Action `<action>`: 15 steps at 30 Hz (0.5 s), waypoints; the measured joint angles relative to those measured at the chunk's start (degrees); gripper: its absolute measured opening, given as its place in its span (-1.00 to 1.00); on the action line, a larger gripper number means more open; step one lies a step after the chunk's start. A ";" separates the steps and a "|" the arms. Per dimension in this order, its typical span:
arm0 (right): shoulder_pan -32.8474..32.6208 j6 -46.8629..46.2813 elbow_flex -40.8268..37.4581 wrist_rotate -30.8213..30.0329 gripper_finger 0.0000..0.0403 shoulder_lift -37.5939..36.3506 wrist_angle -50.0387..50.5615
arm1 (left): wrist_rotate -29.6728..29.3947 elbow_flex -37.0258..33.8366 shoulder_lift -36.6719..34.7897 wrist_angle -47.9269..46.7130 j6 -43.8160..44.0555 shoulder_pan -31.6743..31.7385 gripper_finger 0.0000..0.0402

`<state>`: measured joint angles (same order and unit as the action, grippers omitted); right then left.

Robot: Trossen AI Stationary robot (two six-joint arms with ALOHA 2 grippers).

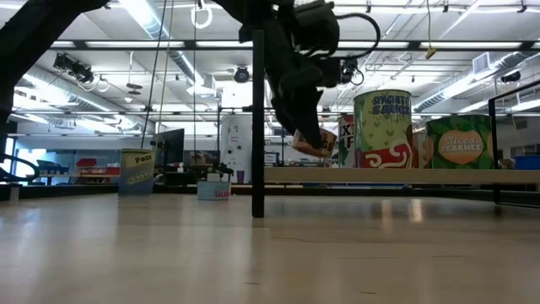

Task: Pick and place cans onto a shelf
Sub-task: Put the yellow can on the shelf aligned with the light red can

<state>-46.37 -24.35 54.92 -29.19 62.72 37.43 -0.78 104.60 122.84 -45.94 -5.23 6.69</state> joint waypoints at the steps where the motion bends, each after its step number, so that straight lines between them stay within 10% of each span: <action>1: 0.00 -0.20 0.00 0.46 0.73 0.00 0.00 | -0.02 -0.03 0.30 0.01 0.00 -0.21 0.48; 15: -0.01 -1.02 -0.02 2.28 0.73 0.00 0.44 | -0.88 -0.02 1.05 -3.64 -1.46 -1.62 0.53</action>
<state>-46.38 -25.36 54.89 -26.91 62.72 37.87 -1.66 104.57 123.90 -49.58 -6.70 5.07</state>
